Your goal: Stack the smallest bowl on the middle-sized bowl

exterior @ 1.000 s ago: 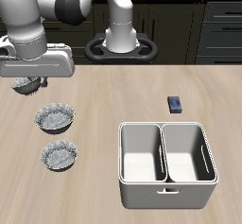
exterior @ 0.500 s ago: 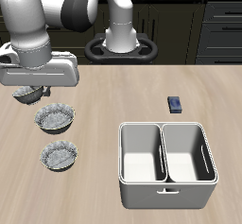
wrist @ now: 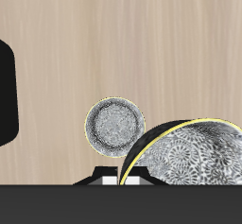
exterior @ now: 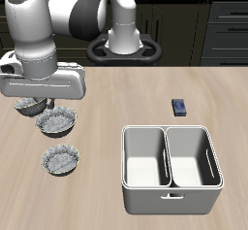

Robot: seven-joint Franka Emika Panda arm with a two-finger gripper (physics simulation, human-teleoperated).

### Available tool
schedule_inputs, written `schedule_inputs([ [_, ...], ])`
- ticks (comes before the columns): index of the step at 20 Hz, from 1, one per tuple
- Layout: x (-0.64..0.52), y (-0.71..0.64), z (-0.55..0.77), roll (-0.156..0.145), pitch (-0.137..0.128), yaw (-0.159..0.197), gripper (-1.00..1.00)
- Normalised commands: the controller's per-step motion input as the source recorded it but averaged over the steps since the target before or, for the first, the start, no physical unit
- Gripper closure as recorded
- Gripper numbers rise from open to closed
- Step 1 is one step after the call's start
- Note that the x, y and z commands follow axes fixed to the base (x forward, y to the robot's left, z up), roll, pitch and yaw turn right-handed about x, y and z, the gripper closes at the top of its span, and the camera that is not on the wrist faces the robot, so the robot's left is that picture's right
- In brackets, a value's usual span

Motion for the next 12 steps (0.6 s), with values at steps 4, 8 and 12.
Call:
schedule_inputs([
  [4, 0.2, 0.01, -0.16, -0.032, 0.015, -0.021, 1.0],
  [8, 0.08, -0.02, -0.32, -0.026, 0.034, -0.002, 1.0],
  [12, 0.02, 0.12, -0.33, -0.002, 0.043, -0.012, 1.0],
])
